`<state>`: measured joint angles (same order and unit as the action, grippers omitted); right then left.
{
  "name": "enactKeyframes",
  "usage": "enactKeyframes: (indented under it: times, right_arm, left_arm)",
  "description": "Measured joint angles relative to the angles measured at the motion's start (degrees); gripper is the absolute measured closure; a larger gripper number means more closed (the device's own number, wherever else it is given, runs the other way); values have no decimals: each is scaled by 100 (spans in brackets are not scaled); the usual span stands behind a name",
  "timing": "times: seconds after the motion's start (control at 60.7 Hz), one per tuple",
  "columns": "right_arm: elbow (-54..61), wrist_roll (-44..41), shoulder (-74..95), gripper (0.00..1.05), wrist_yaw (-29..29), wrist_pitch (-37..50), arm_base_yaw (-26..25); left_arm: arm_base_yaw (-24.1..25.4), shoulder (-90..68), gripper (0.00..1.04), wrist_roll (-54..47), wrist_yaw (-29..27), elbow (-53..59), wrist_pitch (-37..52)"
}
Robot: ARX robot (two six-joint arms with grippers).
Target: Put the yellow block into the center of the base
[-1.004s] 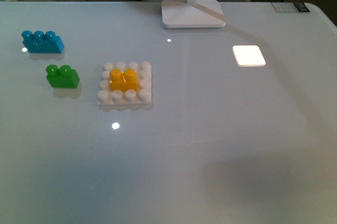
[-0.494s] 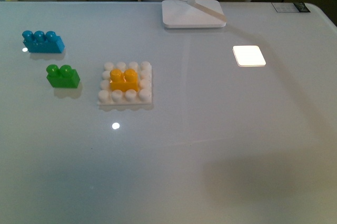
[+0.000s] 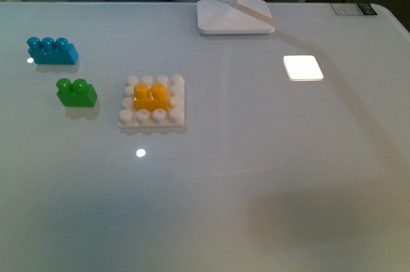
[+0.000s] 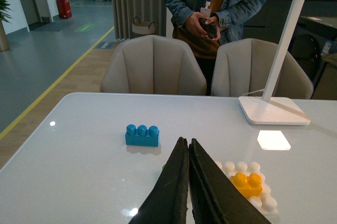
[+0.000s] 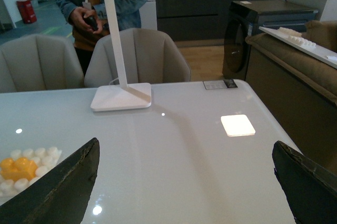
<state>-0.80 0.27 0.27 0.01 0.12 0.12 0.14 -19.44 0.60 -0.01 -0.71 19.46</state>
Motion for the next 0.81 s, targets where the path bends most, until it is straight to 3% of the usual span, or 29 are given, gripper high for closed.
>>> enactKeyframes:
  times: [0.527,0.593,0.807]
  right_arm:
    - [0,0,0,9,0,0,0]
    - [0,2,0,9,2,0,0]
    - [0,0,0,9,0,0,2]
  left_arm:
    - [0,964,102,0,0,0,-962]
    - [0,1698,102,0,0,-2,-1858]
    - [0,1906,102,0,0,-2,-1939]
